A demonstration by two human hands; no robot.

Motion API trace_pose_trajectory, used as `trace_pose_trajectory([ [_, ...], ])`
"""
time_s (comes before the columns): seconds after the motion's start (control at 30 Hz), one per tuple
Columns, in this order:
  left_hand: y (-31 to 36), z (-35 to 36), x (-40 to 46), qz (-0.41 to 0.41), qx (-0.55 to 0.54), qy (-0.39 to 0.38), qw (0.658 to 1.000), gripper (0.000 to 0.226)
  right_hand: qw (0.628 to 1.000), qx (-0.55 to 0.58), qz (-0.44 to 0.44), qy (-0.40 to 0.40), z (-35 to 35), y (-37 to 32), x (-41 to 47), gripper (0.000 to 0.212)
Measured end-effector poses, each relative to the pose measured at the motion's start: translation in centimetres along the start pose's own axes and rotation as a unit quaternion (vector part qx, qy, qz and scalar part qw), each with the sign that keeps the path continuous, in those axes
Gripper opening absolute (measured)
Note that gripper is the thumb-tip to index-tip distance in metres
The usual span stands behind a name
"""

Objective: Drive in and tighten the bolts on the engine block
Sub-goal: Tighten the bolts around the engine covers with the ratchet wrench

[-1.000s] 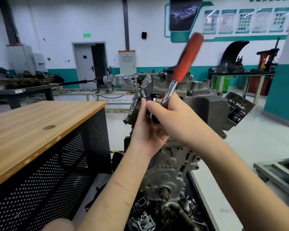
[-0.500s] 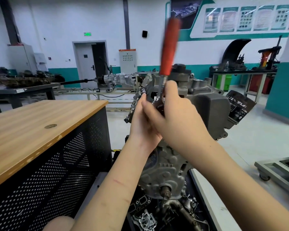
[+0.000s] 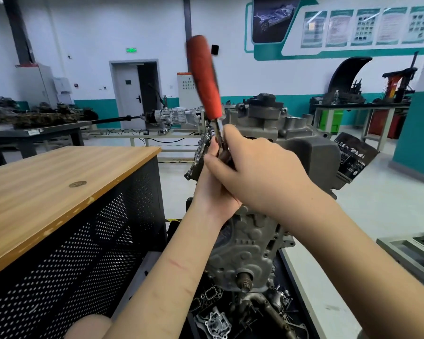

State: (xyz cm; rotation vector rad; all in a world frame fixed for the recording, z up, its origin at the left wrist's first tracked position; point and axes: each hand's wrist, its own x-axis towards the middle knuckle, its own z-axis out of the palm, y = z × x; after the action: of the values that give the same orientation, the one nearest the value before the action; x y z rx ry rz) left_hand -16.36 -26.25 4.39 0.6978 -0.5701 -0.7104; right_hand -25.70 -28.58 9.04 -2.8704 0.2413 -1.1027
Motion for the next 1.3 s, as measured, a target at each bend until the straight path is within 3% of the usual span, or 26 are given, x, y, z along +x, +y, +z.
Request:
trace_pose_trajectory([
  [0.2, 0.9, 1.4, -0.4, 0.022, -0.006, -0.014, 1.0, 0.022, 0.994, 0.029, -0.012, 0.105, 0.8, 0.1, 0.5, 0.025],
  [0.23, 0.9, 1.6, -0.5, 0.019, 0.006, -0.009, 1.0, 0.015, 0.992, 0.065, -0.012, 0.112, 1.0, 0.2, 0.8, 0.025],
  [0.3, 0.6, 1.4, -0.3, 0.014, 0.032, 0.012, 0.999, 0.024, 0.968, 0.231, 0.011, 0.1, 1.1, -0.2, 1.5, 0.029],
  [0.37, 0.4, 1.4, -0.2, 0.001, 0.012, 0.028, 1.0, 0.031, 0.89, 0.446, 0.069, 0.073, 1.2, -0.7, 2.1, 0.029],
  [0.47, 0.8, 1.1, -0.4, -0.007, -0.094, 0.045, 0.994, 0.035, 0.699, 0.692, 0.16, 0.085, 1.8, -1.2, 2.6, 0.023],
  [0.53, 1.0, 1.1, -0.5, -0.002, -0.129, 0.035, 0.991, 0.038, 0.577, 0.784, 0.189, 0.131, 1.9, -1.3, 2.9, 0.022],
  [0.6, 1.1, 1.3, -0.7, 0.001, -0.115, 0.029, 0.993, 0.036, 0.534, 0.806, 0.202, 0.158, 2.0, -1.5, 3.0, 0.023],
  [0.67, 1.1, 1.3, -0.7, 0.011, -0.105, 0.027, 0.994, 0.035, 0.55, 0.797, 0.195, 0.158, 2.3, -1.7, 3.2, 0.023],
  [0.7, 1.1, 1.3, -0.6, 0.014, -0.108, 0.025, 0.994, 0.035, 0.59, 0.772, 0.178, 0.155, 2.4, -1.7, 3.2, 0.024],
  [0.73, 1.1, 1.2, -0.6, 0.014, -0.106, 0.032, 0.994, 0.035, 0.664, 0.717, 0.148, 0.152, 2.5, -1.6, 3.2, 0.025],
  [0.8, 1.1, 1.1, -0.6, 0.003, -0.079, 0.055, 0.995, 0.037, 0.851, 0.502, 0.051, 0.144, 2.5, -0.9, 3.1, 0.027],
  [0.83, 1.0, 1.0, -0.6, -0.002, -0.057, 0.065, 0.996, 0.043, 0.913, 0.391, -0.005, 0.12, 2.3, -0.7, 3.3, 0.029],
  [0.9, 0.6, 0.7, -0.5, -0.006, -0.026, 0.093, 0.995, 0.062, 0.963, 0.255, -0.075, 0.046, 1.8, -0.5, 3.6, 0.034],
  [1.0, 0.5, 0.7, -0.7, -0.016, -0.04, 0.099, 0.994, 0.068, 0.953, 0.288, -0.086, -0.046, 1.1, -0.5, 4.4, 0.039],
  [1.07, 0.6, 0.7, -0.8, -0.026, -0.064, 0.083, 0.994, 0.067, 0.921, 0.38, -0.069, -0.056, 0.9, -0.2, 4.6, 0.038],
  [1.17, 1.2, 0.7, -0.9, -0.014, -0.078, 0.051, 0.996, 0.073, 0.846, 0.533, -0.01, -0.006, 1.1, 0.5, 4.3, 0.026],
  [1.3, 2.9, 1.0, -0.7, 0.034, -0.097, 0.014, 0.995, 0.076, 0.733, 0.673, 0.094, 0.038, 1.9, 0.3, 3.3, 0.03],
])
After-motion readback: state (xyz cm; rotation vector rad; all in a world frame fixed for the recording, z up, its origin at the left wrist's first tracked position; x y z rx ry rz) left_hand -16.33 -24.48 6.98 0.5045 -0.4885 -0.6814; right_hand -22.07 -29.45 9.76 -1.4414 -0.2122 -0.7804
